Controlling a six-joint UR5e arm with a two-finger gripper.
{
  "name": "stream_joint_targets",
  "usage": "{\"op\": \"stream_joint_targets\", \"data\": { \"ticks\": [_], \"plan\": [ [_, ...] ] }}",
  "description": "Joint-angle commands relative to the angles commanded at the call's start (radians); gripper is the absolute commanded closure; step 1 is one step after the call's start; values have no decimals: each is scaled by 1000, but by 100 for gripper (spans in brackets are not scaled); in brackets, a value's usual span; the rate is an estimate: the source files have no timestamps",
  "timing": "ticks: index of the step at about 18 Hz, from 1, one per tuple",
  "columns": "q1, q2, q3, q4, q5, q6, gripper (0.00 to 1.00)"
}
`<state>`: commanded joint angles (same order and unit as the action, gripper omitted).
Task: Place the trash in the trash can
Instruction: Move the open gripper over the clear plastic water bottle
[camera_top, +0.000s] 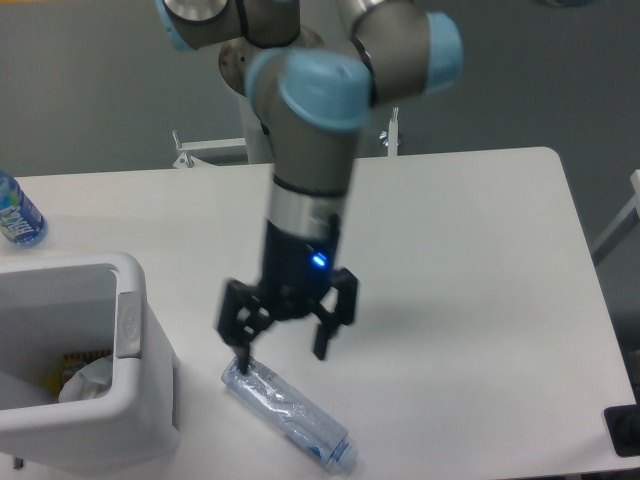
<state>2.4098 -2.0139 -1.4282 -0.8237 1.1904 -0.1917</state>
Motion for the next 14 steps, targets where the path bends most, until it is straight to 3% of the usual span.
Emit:
{"op": "stream_joint_targets", "data": {
  "ticks": [7, 14],
  "plan": [
    [-6, -150, 43, 0, 81, -2, 0],
    [-32, -193, 34, -2, 129, -26, 0]
  ]
}}
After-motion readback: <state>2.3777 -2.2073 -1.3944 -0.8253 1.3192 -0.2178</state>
